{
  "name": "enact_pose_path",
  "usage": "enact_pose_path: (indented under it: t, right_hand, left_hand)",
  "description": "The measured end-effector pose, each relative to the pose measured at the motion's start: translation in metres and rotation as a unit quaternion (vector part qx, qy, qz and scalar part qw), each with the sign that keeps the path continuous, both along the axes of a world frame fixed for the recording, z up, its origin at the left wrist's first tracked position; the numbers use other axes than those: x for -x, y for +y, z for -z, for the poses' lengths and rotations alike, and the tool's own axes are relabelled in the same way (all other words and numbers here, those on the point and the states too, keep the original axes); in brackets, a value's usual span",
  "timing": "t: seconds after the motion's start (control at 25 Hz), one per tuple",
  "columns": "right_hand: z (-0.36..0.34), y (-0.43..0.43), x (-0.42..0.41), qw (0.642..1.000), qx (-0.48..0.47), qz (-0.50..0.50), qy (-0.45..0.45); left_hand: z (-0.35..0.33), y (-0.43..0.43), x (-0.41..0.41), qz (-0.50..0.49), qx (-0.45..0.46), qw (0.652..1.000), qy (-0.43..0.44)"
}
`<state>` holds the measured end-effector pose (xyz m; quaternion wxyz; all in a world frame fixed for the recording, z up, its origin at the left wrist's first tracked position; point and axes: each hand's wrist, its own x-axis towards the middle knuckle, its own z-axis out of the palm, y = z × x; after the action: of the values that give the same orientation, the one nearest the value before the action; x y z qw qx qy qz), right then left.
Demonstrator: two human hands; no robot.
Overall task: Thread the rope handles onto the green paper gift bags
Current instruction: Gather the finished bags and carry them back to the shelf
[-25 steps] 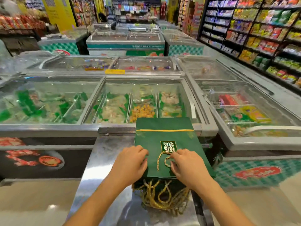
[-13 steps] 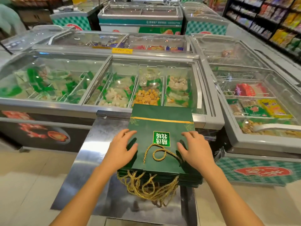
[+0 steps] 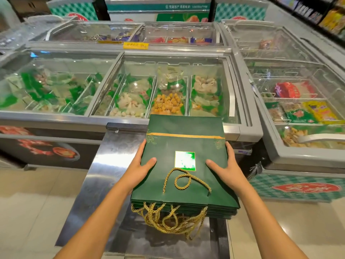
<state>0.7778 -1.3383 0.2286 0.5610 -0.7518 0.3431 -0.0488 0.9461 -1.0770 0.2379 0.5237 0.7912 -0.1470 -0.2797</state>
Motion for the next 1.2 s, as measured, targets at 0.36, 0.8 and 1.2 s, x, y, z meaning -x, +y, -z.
enact_pose_path:
  t: [0.36,0.8,1.2]
  right_hand:
    - [-0.020,0.011,0.005,0.996,0.076,-0.004,-0.041]
    - [-0.038,0.118,-0.051,0.992,0.105,-0.046,-0.043]
    - [0.004,0.253,-0.126,0.996,0.074,-0.056,0.009]
  left_hand:
    - [-0.025,0.013,0.007,-0.013,0.030,0.998,-0.053]
    - [-0.042,0.134,-0.035,-0.027,0.035,0.995,-0.086]
    - [0.009,0.263,-0.102,-0.043,0.024,0.999,0.003]
